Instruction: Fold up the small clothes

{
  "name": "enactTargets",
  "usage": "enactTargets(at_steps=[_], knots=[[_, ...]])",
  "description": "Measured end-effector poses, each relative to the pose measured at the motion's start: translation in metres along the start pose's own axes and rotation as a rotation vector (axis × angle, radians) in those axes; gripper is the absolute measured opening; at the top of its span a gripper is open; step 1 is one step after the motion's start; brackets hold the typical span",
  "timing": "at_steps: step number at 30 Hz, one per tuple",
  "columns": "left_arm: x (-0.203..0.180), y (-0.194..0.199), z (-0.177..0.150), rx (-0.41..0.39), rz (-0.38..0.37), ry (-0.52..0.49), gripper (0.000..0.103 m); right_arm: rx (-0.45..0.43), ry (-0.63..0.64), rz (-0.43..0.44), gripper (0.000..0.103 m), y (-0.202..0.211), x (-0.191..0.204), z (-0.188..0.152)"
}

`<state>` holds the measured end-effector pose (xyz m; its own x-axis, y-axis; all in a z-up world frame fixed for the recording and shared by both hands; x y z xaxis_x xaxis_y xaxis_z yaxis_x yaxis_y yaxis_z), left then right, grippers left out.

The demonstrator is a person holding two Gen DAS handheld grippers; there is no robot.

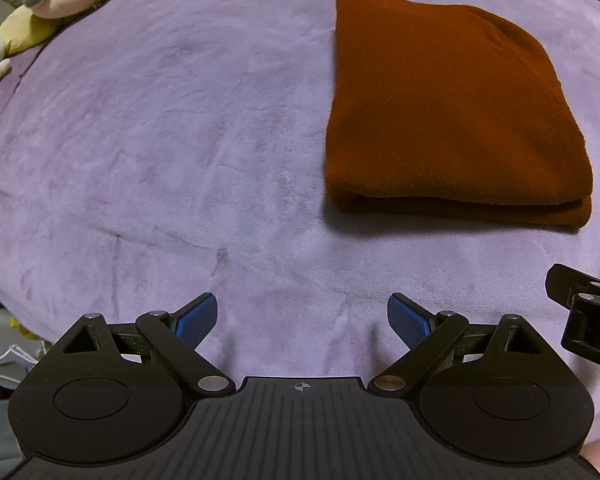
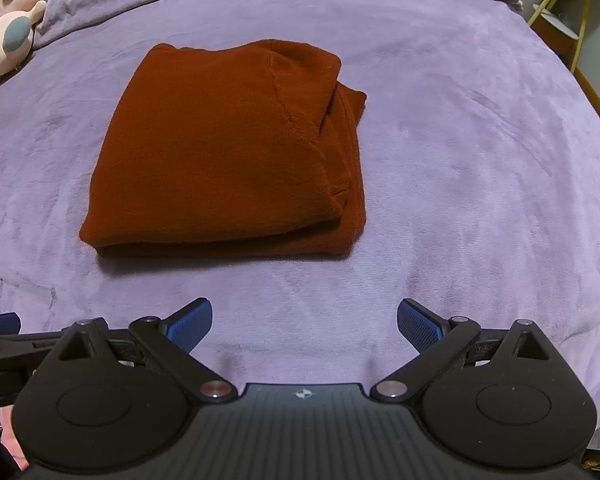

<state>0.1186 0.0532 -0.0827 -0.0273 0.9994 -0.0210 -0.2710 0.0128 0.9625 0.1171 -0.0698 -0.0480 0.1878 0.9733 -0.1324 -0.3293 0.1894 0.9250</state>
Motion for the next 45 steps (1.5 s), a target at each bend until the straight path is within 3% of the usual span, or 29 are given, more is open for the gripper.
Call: enactTargets(at_steps=[45], knots=[[0.001,-0.0045,-0.0016,0.017,-0.017,0.002,0.096,-0.003,-0.005,0.008,0.099,0.0042,0.0008,-0.0027]])
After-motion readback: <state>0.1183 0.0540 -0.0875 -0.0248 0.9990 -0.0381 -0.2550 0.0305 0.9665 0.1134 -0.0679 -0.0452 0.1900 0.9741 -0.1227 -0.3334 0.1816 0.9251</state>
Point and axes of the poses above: each gripper's, at about its wrist camera, not at the fingertips, and y roughly against the way its jaws point, x to its left, z to its top, the point moved 5 cm from there along -y, roughly the way its jaws point, and after that the axes turned 10 degrees about -z, right-handed, at the moved point
